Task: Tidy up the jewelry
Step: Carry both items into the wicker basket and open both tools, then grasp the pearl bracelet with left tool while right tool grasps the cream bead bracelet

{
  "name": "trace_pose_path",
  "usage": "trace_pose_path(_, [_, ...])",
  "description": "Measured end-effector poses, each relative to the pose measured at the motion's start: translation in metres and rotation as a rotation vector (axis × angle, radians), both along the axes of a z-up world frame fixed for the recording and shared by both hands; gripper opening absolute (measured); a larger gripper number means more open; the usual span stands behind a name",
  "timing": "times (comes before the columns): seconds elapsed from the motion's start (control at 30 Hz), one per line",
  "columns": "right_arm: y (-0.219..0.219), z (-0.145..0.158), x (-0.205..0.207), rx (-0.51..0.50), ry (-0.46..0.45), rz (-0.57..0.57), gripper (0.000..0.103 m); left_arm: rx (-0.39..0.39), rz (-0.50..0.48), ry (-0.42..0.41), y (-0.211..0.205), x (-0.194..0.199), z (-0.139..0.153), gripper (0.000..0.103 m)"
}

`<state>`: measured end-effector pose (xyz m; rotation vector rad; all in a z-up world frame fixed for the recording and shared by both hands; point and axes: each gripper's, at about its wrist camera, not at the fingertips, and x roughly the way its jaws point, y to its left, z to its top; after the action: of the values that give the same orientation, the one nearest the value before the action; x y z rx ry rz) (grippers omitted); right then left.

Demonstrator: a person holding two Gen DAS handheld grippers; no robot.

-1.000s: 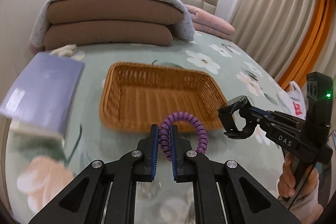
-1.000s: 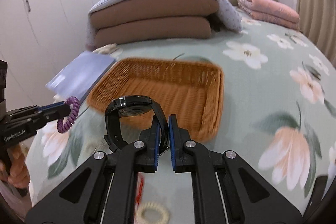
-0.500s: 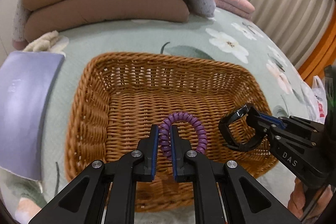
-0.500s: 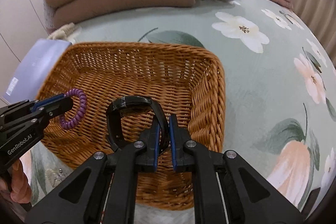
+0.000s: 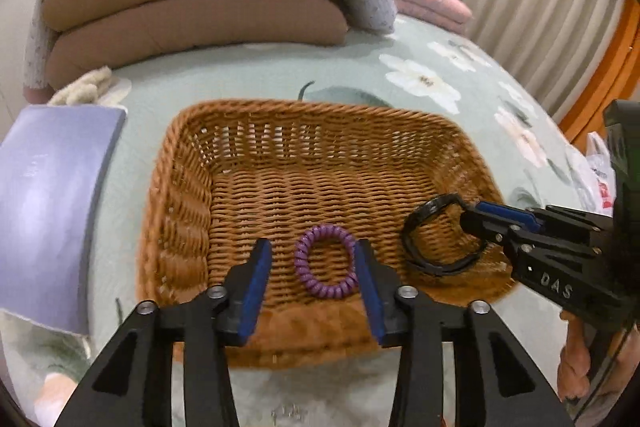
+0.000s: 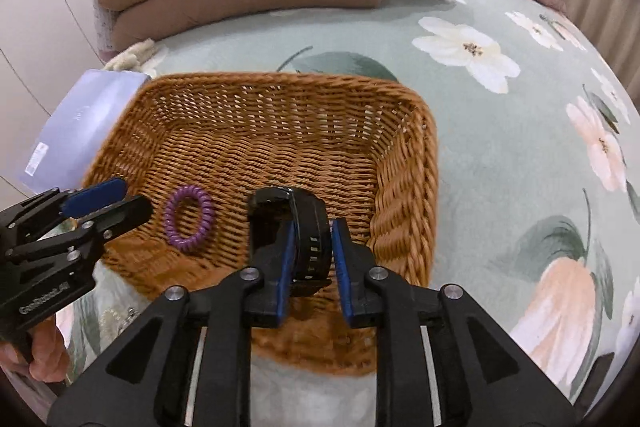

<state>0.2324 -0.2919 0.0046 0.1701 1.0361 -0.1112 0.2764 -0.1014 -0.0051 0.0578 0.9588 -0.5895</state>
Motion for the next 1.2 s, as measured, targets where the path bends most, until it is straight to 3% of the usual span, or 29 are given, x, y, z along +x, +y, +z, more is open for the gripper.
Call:
trace_pose_path(0.13, [0.002, 0.027, -0.027, 0.003, -0.063, 0.010, 0.018, -0.057, -0.015, -0.025, 0.022, -0.021, 0.018, 0.046])
trace_pose_path(0.3, [0.009, 0.055, -0.061, -0.003, -0.112, 0.037, 0.018, -0.101, 0.006, -0.046, 0.060, -0.050, 0.031, 0.058])
trace_pose_path(0.47, [0.006, 0.068, -0.112, 0.155, -0.206, 0.075, 0.018, -0.127, 0.027, -0.032, 0.094, -0.077, 0.026, 0.058])
trace_pose_path(0.6, [0.015, 0.063, -0.166, 0.118, -0.255, 0.117, 0.018, -0.128, 0.051, -0.043, 0.119, -0.101, 0.010, 0.058])
trace_pose_path(0.77, [0.032, 0.031, -0.221, 0.070, -0.190, 0.134, 0.018, -0.107, 0.075, -0.053, 0.136, -0.118, -0.009, 0.058])
trace_pose_path(0.87, [0.043, 0.012, -0.246, 0.030, -0.179, 0.116, 0.018, -0.142, 0.094, -0.033, 0.147, -0.121, -0.020, 0.058])
trace_pose_path(1.0, [0.037, 0.012, -0.282, 0.220, -0.353, 0.100, 0.019, -0.160, 0.100, -0.010, 0.151, -0.121, -0.028, 0.058])
trace_pose_path(1.03, [0.036, 0.013, -0.286, 0.229, -0.373, 0.090, 0.031, -0.157, 0.098, -0.010, 0.151, -0.122, -0.029, 0.058])
trace_pose_path(1.07, [0.037, 0.015, -0.292, 0.224, -0.393, 0.078, 0.067, -0.153, 0.094, -0.010, 0.151, -0.122, -0.030, 0.058])
trace_pose_path(1.1, [0.037, 0.017, -0.295, 0.229, -0.405, 0.079, 0.095, -0.150, 0.089, -0.008, 0.150, -0.121, -0.031, 0.058])
trace_pose_path(1.2, [0.043, 0.018, -0.300, 0.196, -0.405, 0.077, 0.097, -0.139, 0.078, -0.004, 0.145, -0.119, -0.034, 0.058])
